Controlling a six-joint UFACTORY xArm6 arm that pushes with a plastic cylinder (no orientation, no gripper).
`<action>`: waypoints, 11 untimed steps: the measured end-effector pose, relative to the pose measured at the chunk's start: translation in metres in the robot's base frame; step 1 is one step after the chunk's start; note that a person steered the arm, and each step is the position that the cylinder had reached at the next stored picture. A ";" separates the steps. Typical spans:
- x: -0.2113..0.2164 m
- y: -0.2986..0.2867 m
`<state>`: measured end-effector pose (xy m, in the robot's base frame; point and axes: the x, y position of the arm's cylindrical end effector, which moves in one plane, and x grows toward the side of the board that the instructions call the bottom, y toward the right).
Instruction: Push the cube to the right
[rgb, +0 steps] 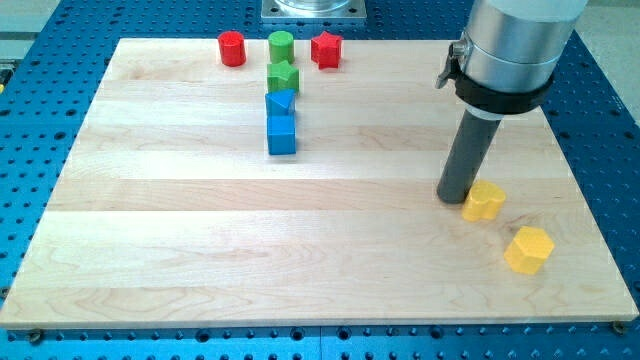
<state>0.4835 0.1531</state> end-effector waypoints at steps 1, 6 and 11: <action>-0.010 -0.013; 0.033 -0.267; -0.110 -0.137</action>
